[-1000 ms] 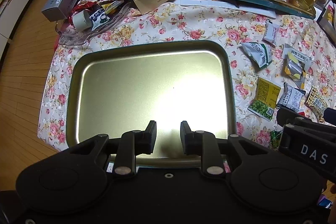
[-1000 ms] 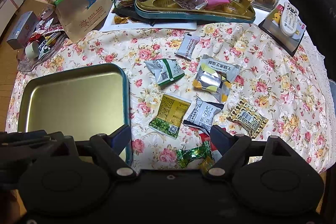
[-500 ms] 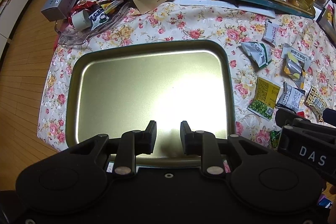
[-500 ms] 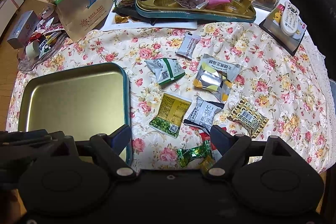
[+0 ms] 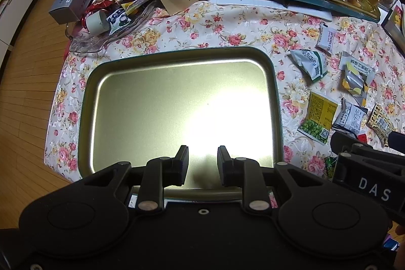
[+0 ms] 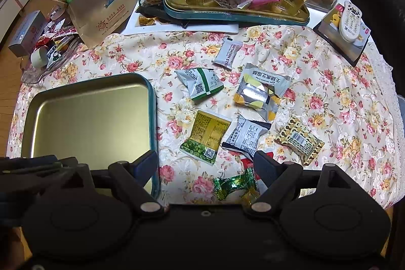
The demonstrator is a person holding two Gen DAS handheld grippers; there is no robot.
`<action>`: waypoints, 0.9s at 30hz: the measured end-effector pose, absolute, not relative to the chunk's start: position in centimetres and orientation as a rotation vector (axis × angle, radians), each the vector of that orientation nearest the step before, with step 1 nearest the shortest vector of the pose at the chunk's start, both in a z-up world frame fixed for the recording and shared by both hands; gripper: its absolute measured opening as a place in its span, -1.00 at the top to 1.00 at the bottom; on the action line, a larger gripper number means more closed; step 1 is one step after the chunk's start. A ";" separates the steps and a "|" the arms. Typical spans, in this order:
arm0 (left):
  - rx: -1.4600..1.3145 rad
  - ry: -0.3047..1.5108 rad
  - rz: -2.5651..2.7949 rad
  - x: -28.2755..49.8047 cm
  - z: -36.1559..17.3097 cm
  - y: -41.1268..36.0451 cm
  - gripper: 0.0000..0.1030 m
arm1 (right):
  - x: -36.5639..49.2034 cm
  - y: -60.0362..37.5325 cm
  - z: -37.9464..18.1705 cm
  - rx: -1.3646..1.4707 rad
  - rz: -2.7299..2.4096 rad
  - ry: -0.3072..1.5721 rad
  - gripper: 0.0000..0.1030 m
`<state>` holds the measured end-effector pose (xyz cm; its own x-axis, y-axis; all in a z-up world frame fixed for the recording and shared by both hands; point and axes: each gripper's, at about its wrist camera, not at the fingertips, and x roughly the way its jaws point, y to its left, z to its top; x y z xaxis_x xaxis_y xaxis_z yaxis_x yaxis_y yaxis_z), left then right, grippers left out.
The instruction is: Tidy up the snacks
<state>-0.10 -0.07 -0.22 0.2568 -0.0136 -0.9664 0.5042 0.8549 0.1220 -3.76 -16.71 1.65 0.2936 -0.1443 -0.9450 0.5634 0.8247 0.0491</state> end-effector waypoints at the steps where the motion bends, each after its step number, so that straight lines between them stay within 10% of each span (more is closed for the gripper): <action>1: 0.455 1.274 -0.367 -0.1 -0.2 -0.1 0.38 | -3.7 -16.7 1.6 0.412 -0.489 1.187 -0.68; 27: 0.443 1.282 -0.362 0.0 -0.1 -0.4 0.38 | -3.8 -17.0 1.6 0.415 -0.493 1.189 -0.68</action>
